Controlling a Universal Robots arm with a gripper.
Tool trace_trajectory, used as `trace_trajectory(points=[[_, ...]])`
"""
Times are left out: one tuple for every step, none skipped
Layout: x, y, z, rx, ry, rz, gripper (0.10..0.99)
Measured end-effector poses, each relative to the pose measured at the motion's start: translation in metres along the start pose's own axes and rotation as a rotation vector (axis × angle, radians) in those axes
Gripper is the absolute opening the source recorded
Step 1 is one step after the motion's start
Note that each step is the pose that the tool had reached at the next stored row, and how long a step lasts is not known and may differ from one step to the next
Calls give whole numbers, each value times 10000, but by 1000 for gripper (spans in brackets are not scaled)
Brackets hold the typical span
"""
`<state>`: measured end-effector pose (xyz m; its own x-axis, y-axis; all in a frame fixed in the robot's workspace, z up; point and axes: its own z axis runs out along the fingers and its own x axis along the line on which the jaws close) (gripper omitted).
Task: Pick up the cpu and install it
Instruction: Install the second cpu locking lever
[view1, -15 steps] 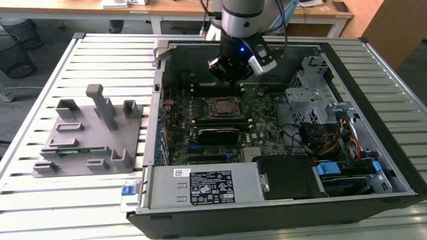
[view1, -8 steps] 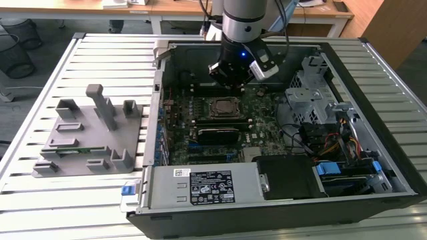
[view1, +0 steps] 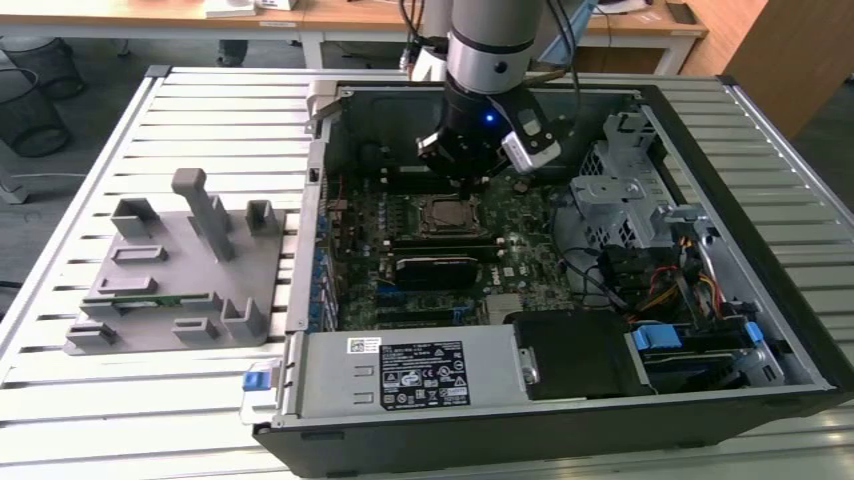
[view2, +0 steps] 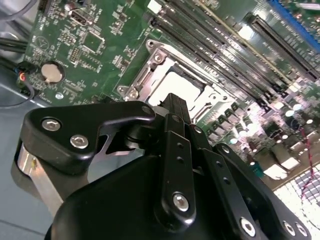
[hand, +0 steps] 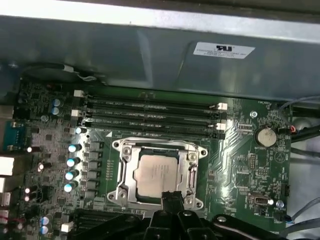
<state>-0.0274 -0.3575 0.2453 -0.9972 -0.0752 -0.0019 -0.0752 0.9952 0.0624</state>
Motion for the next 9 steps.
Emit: trace_trajectory(points=[[1,-13,-1,-1,10,0,106],[2,-26,-2,0,13,0,106],[3,-40,-3,0,14,1,106],[4,-52,-3,-1,15,1,106],[5,-64,-3,-1,14,1,106],[5,-72,-3,-1,14,1,106],[6,-79,-1,-1,14,1,106],[6,-84,1,-1,14,1,106],[6,-87,6,-3,13,2,106]])
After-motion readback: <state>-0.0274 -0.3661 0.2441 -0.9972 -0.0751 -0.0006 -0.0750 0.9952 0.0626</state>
